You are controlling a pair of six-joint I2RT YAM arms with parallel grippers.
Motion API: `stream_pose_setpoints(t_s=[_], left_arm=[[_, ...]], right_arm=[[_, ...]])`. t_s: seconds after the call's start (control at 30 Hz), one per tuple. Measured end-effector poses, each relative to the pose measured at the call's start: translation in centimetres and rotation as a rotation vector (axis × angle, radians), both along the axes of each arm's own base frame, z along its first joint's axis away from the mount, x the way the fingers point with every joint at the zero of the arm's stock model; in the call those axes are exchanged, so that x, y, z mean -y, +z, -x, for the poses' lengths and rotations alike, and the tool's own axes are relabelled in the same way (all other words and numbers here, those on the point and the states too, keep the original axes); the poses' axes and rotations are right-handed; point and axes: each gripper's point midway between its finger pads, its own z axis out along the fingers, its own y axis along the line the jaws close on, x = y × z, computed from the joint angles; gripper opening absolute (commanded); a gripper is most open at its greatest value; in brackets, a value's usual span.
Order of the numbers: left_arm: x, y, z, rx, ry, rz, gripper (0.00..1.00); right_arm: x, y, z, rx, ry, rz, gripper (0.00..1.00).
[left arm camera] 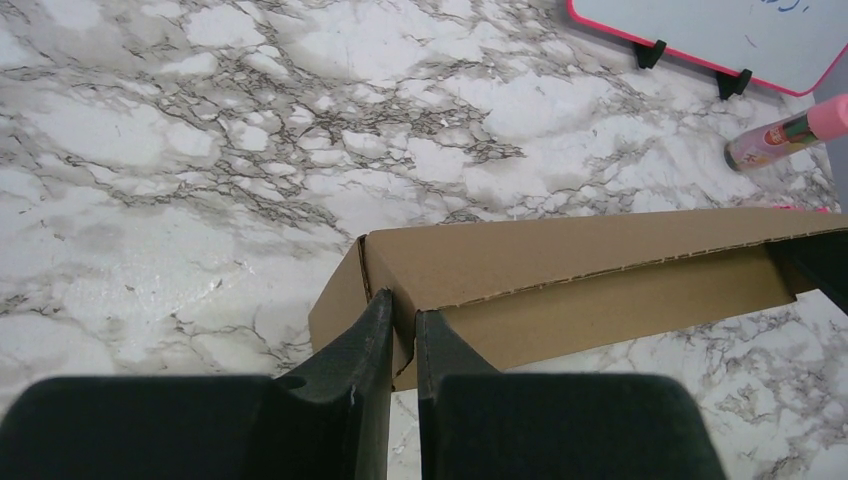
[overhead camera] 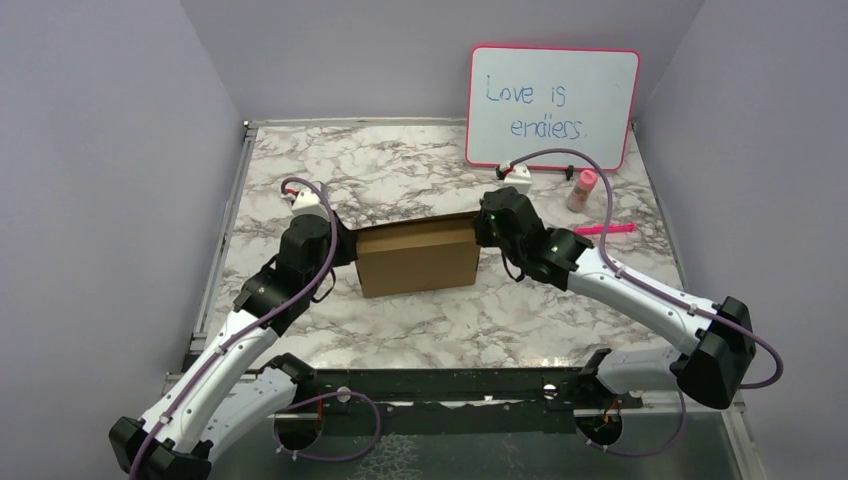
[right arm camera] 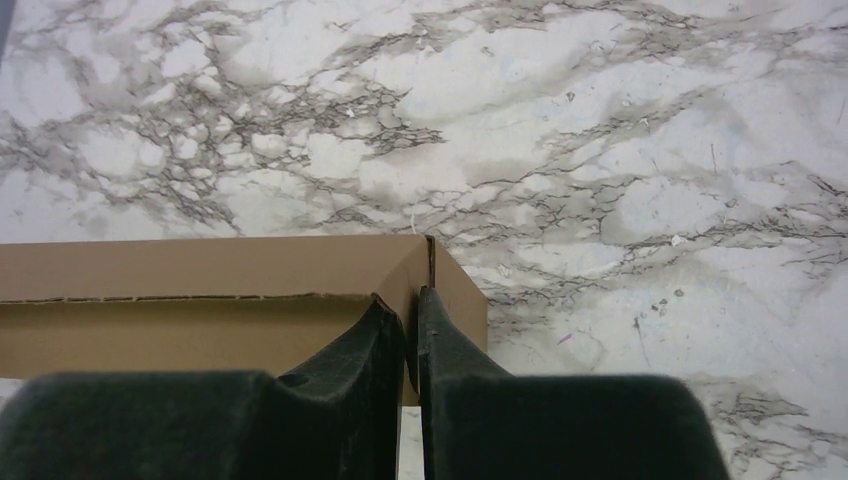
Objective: Fold the paper box
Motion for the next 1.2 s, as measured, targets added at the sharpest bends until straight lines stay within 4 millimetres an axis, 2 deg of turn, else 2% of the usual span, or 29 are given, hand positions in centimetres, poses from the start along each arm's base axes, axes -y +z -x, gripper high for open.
stream_pose_setpoints(t_s=[0.1, 0.3, 0.4, 0.5, 0.6, 0.9, 1.0, 1.2], left_arm=[[0.2, 0.0, 0.0, -0.001, -0.006, -0.001, 0.11], [0.5, -0.1, 0.0, -0.002, -0.018, -0.001, 0.13], [0.6, -0.1, 0.0, -0.002, -0.020, 0.000, 0.25], [0.9, -0.5, 0.4, -0.023, -0.040, 0.001, 0.31], [1.2, -0.8, 0.9, -0.042, -0.066, 0.003, 0.39], [1.7, 0.5, 2.5, -0.017, -0.119, 0.048, 0.66], [1.6, 1.5, 2.8, -0.003, -0.119, 0.069, 0.71], [1.8, 3.8, 2.7, 0.040, -0.114, 0.123, 0.78]], right_arm=[[0.3, -0.8, 0.0, 0.007, 0.027, 0.055, 0.13], [0.7, -0.7, -0.1, 0.036, 0.058, 0.135, 0.15], [0.7, -0.7, -0.1, 0.040, 0.065, 0.145, 0.19], [0.8, -0.7, 0.0, 0.039, 0.066, 0.142, 0.24], [0.9, -0.6, 0.4, 0.037, 0.072, 0.140, 0.35], [1.8, -0.3, 2.0, 0.015, 0.096, 0.151, 0.66], [2.0, 0.5, 2.5, 0.024, 0.109, 0.132, 0.75], [2.4, 3.4, 3.2, 0.077, 0.124, 0.072, 0.82]])
